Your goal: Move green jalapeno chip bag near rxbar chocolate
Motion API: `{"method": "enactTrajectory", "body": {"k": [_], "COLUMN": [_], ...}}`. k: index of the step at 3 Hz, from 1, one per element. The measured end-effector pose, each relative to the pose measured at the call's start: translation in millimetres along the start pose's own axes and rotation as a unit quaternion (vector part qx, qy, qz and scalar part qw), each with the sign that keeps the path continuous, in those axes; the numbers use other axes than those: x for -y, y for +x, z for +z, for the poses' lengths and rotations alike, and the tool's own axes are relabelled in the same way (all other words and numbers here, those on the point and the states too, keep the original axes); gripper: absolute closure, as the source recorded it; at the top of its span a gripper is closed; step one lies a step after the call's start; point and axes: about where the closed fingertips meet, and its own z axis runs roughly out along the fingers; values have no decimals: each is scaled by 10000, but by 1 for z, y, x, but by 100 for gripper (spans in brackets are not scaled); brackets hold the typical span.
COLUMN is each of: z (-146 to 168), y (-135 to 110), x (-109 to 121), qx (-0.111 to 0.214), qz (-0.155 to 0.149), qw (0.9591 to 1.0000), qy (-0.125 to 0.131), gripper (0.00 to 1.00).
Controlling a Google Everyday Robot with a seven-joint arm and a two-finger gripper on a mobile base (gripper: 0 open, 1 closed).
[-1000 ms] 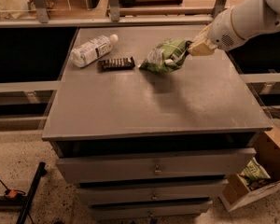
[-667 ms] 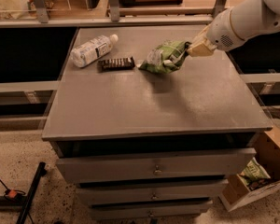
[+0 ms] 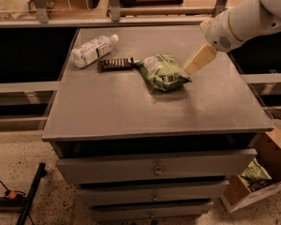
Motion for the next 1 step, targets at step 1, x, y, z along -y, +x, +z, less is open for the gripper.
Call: {"method": "enactTrajectory", "body": {"k": [1], "z": [0], "y": [0], "x": [0], "qx": [0], "qz": [0], "qw": [10000], "qy": [-1], "gripper": [0]}}
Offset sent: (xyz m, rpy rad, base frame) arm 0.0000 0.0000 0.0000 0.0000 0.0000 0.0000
